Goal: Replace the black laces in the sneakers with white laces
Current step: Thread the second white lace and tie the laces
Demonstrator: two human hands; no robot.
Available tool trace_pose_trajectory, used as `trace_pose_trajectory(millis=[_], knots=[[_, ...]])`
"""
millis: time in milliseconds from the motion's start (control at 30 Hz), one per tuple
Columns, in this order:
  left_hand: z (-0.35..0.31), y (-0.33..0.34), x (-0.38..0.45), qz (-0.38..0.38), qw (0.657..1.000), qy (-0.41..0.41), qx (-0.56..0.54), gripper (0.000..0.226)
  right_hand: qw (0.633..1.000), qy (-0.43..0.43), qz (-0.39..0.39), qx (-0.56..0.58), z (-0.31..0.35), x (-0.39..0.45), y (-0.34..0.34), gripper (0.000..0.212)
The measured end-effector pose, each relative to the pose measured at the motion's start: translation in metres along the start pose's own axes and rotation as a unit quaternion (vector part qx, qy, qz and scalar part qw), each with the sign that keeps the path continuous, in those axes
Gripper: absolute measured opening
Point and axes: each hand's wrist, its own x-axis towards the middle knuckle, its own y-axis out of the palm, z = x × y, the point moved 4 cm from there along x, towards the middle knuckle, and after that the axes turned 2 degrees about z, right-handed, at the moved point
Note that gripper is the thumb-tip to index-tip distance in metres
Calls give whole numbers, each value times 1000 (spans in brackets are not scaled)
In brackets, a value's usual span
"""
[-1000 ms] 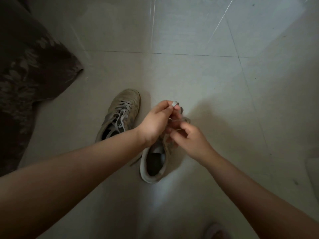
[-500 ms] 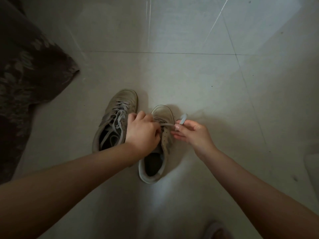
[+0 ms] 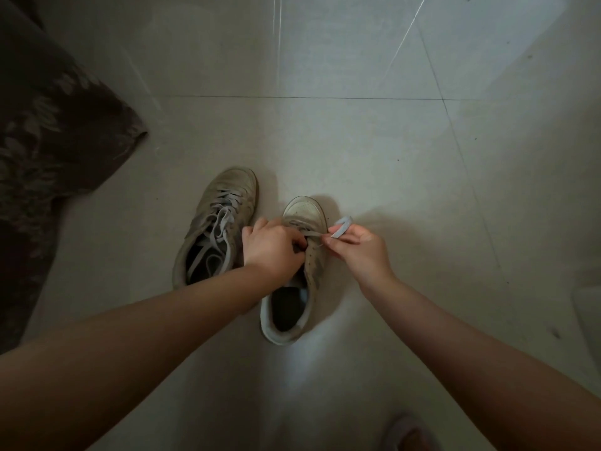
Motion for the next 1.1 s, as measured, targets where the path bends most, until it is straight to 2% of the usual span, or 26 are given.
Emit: trace_pose_trajectory(millis=[133,300,500,567,667,833,900,967,1000,1067,1100], knots=[[0,1,2,15,1000,-13,-8,25,996,-58,-3,-62,6,-2,2,16],[0,4,4,30,999,-21,-8,27,994,-88,-5,-64,9,-4,8,18],[-3,8,6,54,998,-28,-14,27,998,-43,-22,-49,-9,-5,8,16],[-3,11,6,48,997,-25,-57,25,998,-30,-28,-37,-13,-8,9,23],[-3,13,4,20,994,15,-105,23,999,15,-8,-28,-15,-10,14,44],[3,5,1,14,976,-1,-219,12,999,46,11,-5,-13,-6,14,40],[7,0,1,43,948,-17,-315,10,998,54,15,5,-14,-5,12,41],[15,-7,1,57,895,-67,-438,11,999,49,13,-1,-15,-6,10,41],[18,-10,2,65,851,-96,-512,12,999,45,14,-11,-15,-5,10,40],[21,-15,4,93,712,-149,-680,18,999,41,14,-30,-14,-5,11,42],[22,-18,5,96,663,-168,-723,20,999,37,12,-36,-13,-5,11,43]])
